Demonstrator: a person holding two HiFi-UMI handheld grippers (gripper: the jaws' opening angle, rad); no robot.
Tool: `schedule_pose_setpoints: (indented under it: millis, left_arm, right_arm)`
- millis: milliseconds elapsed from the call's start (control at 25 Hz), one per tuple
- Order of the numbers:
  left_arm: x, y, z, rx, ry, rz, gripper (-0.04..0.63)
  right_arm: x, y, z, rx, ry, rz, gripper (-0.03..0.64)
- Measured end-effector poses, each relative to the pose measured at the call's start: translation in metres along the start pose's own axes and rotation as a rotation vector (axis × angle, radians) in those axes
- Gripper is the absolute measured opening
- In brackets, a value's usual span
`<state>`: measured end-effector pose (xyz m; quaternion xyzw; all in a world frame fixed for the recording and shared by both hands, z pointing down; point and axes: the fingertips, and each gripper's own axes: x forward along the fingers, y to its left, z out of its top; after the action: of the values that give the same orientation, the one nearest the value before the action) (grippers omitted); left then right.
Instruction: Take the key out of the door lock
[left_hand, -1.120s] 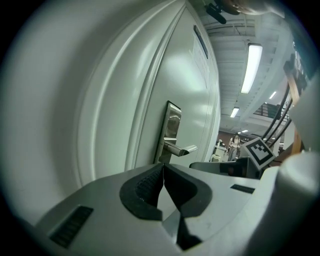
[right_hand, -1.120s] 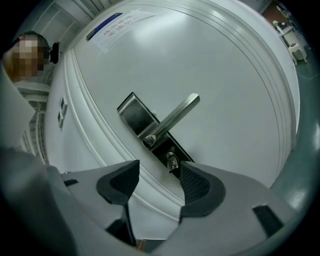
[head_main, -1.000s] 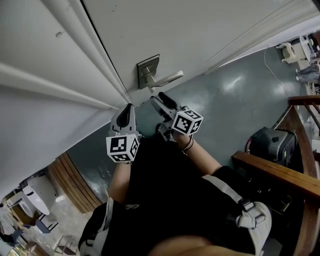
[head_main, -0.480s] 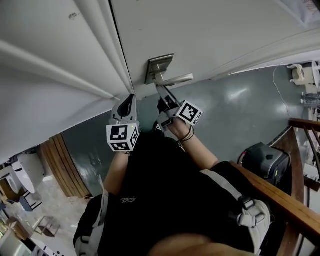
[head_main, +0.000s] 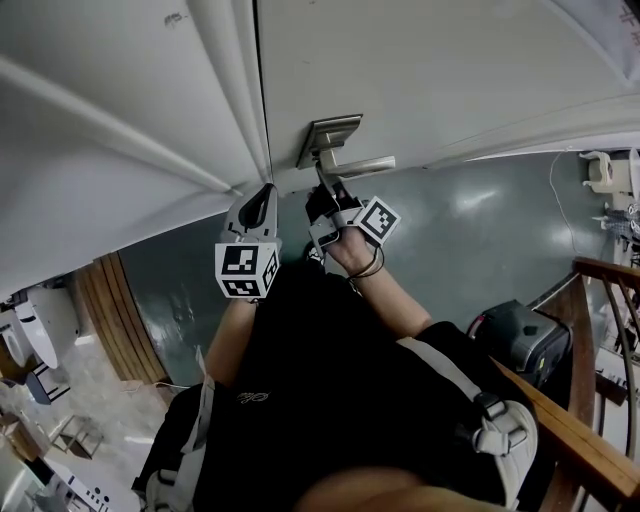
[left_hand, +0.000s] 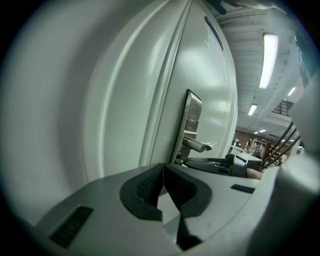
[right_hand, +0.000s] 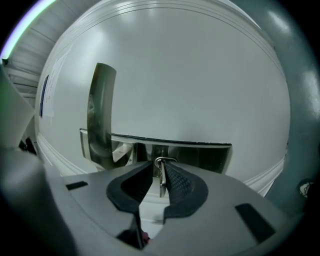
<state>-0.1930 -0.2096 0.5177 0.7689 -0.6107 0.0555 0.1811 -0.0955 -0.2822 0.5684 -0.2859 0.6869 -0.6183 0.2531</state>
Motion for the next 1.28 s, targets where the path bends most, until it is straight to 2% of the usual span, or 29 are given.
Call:
schedule_pose_setpoints:
  millis: [160, 400, 1280]
  left_arm:
    - [-0.002, 0.003, -0.001, -0.008, -0.002, 0.009, 0.025]
    - [-0.004, -0.003, -0.001, -0.009, -0.005, 0.003, 0.025]
    - [-0.003, -0.008, 0.001, -0.003, -0.006, -0.032, 0.025]
  right_arm:
    - [0.002, -0.006, 0.002, 0.088, -0.046, -0.002, 0.034]
    - [0.003, -0.005, 0.002, 0.127, -0.069, 0.005, 0.034]
    - [0.001, -0.004, 0.002, 0.103, -0.085, 0.021, 0.028]
